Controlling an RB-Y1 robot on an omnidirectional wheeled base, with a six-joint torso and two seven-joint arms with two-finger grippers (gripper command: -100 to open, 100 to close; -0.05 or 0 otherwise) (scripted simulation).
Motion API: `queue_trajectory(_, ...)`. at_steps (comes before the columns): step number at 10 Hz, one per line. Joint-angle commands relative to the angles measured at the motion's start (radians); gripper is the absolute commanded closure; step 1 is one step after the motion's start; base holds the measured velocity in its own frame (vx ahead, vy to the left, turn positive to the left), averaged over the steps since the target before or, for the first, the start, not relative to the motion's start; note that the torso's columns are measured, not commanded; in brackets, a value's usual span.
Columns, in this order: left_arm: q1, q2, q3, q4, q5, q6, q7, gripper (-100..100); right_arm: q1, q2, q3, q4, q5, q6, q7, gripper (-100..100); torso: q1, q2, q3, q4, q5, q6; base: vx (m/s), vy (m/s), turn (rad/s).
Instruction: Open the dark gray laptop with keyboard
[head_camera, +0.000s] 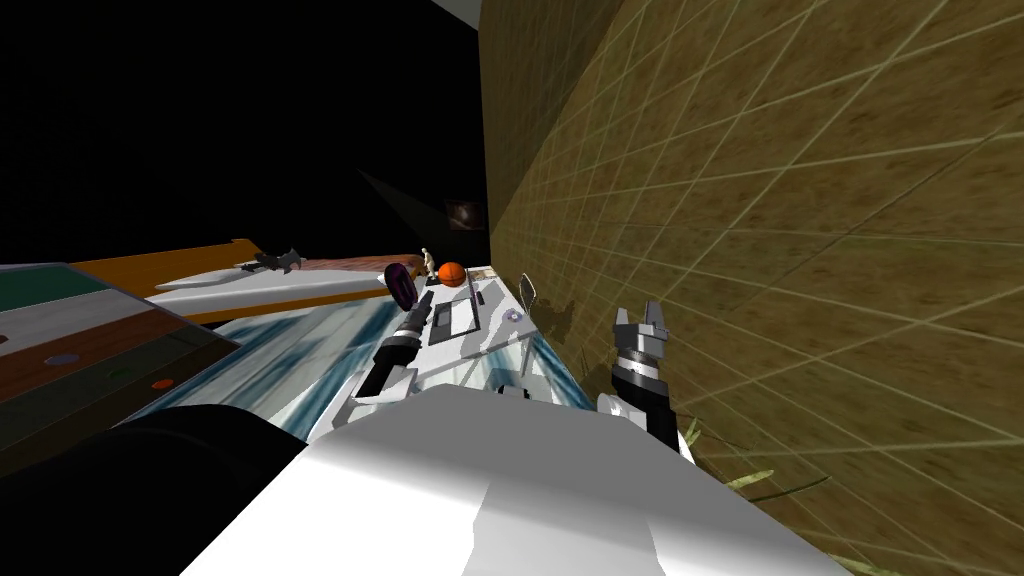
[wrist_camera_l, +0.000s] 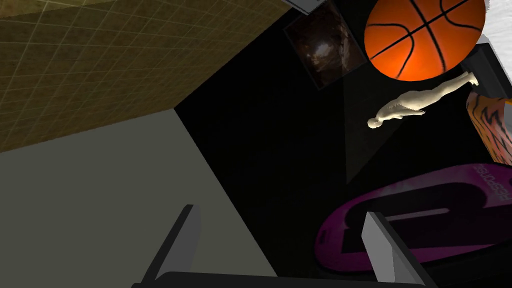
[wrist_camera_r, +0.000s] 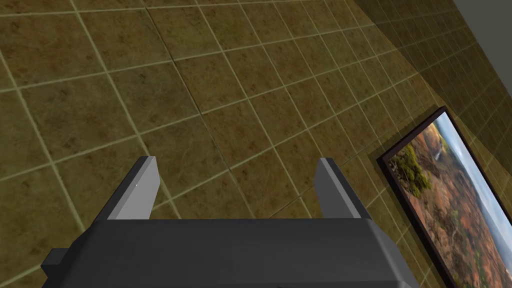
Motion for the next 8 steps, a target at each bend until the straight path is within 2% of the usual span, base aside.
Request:
queue_trajectory(1,0.003,-0.009,0.026,0.018,-0.008,0.046,-0.014,-100,0.000,0.000,0.000,0.000,0.000,0.000,0.000,0,-0.001,0.002,0.001,0.000,0.000,0.000,0.099,-0.201,0.050)
queue_trajectory(5,0.000,-0.024,0.058,0.049,-0.025,0.111,-0.038,-100,0.000,0.000,0.000,0.000,0.000,0.000,0.000,0,0.000,0.000,0.000,0.000,0.000,0.000,0.141,-0.215,0.057)
queue_trajectory(8,-0.001,-0.028,0.080,0.069,-0.036,0.154,-0.054,-100,0.000,0.000,0.000,0.000,0.000,0.000,0.000,0,0.000,0.001,0.001,0.000,0.000,0.000,0.098,-0.188,0.048)
